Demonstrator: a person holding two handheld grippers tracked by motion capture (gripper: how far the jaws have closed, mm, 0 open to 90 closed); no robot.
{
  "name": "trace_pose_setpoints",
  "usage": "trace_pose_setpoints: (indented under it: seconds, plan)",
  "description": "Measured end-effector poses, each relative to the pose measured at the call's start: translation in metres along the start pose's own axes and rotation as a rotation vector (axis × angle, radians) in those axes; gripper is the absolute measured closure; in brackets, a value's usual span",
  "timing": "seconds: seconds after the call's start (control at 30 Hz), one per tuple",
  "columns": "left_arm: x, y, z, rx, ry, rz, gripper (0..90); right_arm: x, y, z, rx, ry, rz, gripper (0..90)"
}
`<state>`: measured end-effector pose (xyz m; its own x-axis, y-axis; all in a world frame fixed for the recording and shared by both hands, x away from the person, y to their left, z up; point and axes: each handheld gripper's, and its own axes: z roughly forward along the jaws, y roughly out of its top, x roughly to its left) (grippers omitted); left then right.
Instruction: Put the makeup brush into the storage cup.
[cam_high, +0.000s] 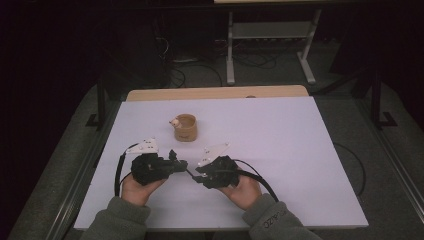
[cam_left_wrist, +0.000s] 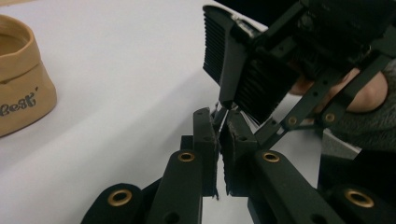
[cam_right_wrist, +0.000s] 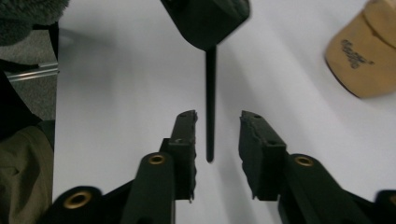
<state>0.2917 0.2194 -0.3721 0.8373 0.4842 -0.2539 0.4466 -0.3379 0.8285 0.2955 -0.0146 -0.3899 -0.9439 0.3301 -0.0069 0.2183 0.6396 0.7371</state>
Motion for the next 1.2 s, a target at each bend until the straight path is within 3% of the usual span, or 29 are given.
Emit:
trace_pose_setpoints:
  seconds: [0.37,0.4,0.47,0.93,1.2]
  plan:
    - [-0.001,0.012,0.001,0.061,0.026,0.040,85.2,-0.021,-0.028,-0.033,-0.026,-0.013,0.094,53.0]
    - [-0.001,0.014,0.000,0.067,0.029,0.040,85.2,-0.024,-0.034,-0.039,-0.033,-0.014,0.139,51.8]
    - [0.000,0.019,0.000,0.075,0.037,0.043,85.2,-0.027,-0.039,-0.044,-0.038,-0.017,0.160,51.1]
    - [0.006,0.040,-0.004,0.129,0.068,0.081,85.2,-0.038,-0.058,-0.065,-0.050,-0.051,0.194,46.5]
    - [0.012,0.052,-0.003,0.153,0.074,0.072,85.2,-0.046,-0.072,-0.075,-0.051,-0.073,0.225,44.0]
